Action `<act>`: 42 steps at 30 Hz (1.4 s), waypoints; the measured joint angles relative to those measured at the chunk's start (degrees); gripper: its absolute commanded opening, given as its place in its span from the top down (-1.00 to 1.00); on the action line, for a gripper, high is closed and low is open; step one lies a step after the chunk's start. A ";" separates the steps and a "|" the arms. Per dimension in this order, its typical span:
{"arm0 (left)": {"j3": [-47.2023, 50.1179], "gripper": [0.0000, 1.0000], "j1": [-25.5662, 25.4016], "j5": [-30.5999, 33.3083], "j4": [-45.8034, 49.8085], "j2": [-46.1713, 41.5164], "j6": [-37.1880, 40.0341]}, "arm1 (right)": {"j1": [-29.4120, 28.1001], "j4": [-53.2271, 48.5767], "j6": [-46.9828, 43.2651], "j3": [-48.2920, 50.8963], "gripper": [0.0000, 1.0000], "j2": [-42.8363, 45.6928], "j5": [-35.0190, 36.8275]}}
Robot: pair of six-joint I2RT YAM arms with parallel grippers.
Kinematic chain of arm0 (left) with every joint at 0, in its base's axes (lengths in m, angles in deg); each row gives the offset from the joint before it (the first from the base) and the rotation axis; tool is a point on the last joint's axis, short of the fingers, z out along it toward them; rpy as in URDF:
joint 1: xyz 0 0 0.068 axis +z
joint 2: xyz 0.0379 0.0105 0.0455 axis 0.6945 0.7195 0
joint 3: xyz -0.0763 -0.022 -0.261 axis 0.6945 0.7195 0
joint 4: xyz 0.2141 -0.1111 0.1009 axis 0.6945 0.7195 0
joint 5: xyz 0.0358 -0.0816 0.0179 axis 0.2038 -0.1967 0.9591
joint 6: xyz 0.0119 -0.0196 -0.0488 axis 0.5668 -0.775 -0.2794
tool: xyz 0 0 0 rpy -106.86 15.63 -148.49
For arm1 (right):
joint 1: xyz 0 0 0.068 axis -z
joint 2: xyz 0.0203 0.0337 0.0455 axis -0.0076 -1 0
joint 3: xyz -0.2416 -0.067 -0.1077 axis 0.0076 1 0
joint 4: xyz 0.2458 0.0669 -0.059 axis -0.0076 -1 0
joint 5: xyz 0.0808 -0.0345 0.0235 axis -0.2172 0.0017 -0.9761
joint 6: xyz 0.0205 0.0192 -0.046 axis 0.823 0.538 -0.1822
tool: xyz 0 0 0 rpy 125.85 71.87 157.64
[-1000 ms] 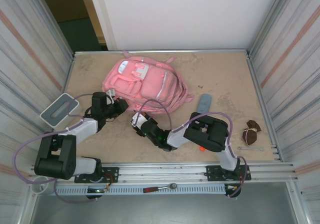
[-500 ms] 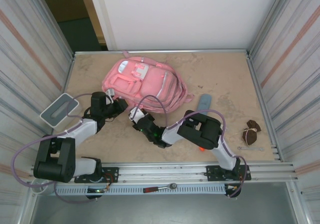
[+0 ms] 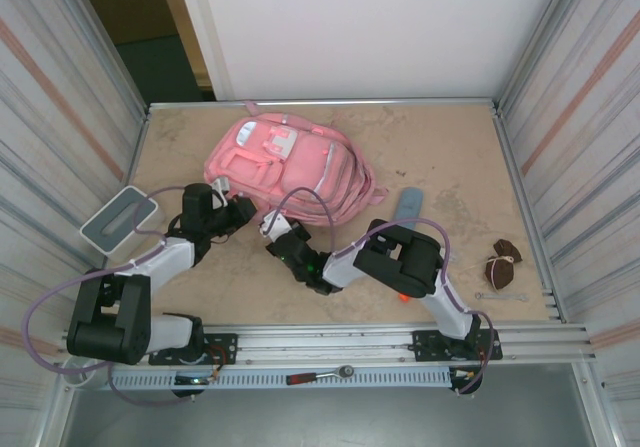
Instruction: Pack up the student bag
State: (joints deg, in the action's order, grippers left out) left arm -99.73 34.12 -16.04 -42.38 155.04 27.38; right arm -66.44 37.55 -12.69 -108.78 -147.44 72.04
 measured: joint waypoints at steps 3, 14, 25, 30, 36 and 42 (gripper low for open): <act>0.37 0.98 -0.11 -0.04 0.07 0.00 0.22 | -0.24 0.44 0.02 2.05 1.00 0.79 -0.24; 0.87 1.00 1.60 -0.72 0.50 0.04 1.33 | -0.28 -5.51 4.35 12.04 1.00 9.44 -0.72; 1.62 1.00 5.51 -5.01 0.90 0.66 2.64 | 5.01 -18.95 11.93 21.29 1.00 25.44 -10.12; 1.60 1.00 6.86 -5.25 1.40 1.51 4.17 | 9.18 -24.61 14.60 23.71 1.00 29.92 -14.73; 1.25 0.79 8.07 -4.74 2.67 2.93 5.70 | 14.12 -29.46 15.23 25.20 1.00 33.62 -21.73; 0.31 -0.09 8.83 -3.26 3.65 3.74 7.96 | 14.93 -32.41 15.23 25.20 1.00 37.05 -29.77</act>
State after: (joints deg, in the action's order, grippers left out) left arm -99.42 42.95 -19.29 -38.73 158.78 35.33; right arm -51.51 5.13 2.55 -83.58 -110.39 42.28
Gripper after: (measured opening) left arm 0.465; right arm 0.041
